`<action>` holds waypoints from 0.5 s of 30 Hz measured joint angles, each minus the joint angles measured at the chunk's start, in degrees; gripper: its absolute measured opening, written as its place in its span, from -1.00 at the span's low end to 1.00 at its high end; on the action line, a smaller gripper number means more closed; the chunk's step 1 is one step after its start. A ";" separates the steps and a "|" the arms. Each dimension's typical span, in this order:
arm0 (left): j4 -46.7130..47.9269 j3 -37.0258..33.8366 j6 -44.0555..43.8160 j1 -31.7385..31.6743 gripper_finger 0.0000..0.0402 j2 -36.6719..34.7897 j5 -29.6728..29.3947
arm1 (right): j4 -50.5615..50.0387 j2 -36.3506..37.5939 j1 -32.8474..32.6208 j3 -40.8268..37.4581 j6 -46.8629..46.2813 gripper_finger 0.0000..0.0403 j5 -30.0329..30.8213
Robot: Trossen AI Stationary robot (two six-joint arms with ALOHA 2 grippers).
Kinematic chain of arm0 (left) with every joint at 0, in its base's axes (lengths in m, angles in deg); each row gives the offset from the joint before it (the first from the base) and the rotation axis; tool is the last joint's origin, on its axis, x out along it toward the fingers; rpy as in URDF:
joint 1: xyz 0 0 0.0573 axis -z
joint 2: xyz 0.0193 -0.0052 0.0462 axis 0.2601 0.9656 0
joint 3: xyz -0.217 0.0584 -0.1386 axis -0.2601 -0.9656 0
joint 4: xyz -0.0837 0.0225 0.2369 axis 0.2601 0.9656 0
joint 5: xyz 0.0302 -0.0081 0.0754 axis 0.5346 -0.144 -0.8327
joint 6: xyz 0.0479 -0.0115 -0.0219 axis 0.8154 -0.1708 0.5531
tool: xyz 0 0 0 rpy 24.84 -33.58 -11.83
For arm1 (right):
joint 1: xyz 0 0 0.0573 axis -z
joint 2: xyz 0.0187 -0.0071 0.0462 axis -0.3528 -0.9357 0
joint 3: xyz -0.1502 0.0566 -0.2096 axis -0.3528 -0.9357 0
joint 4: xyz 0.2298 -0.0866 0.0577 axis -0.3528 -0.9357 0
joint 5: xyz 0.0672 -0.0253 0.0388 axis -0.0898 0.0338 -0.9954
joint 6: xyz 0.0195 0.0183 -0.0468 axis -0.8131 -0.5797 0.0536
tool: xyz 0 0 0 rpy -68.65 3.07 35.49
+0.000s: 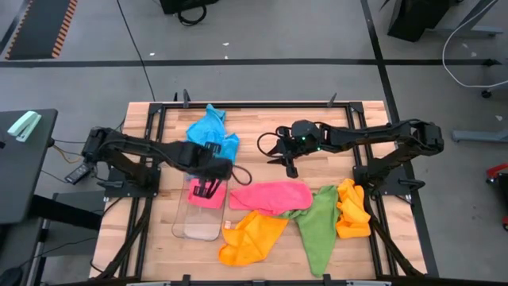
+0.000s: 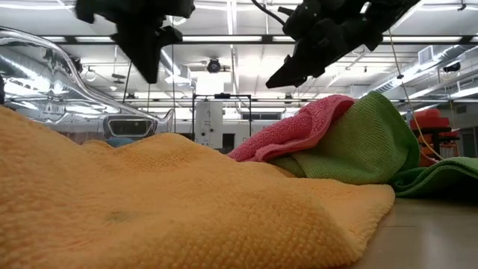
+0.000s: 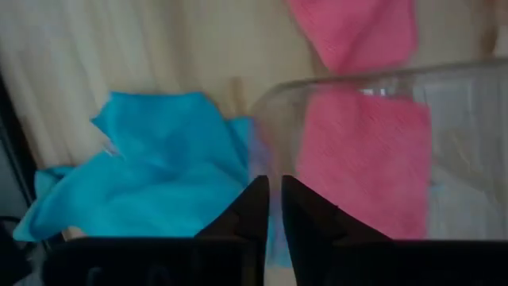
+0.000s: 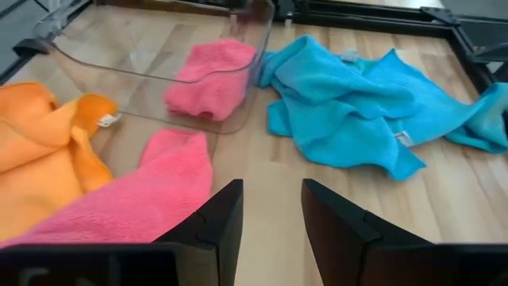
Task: Fold microfiber towels
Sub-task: Fold the pink microfiber cloth
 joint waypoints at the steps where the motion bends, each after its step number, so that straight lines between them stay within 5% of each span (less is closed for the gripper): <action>1: -1.92 -0.65 0.34 -0.79 -0.82 -0.65 0.00 | -0.13 0.00 -0.33 0.00 -0.20 -0.32 0.02; 15: -26.10 -6.71 8.73 -6.21 -0.94 -1.90 0.86 | -0.72 0.07 -5.86 0.00 -6.33 -0.32 0.64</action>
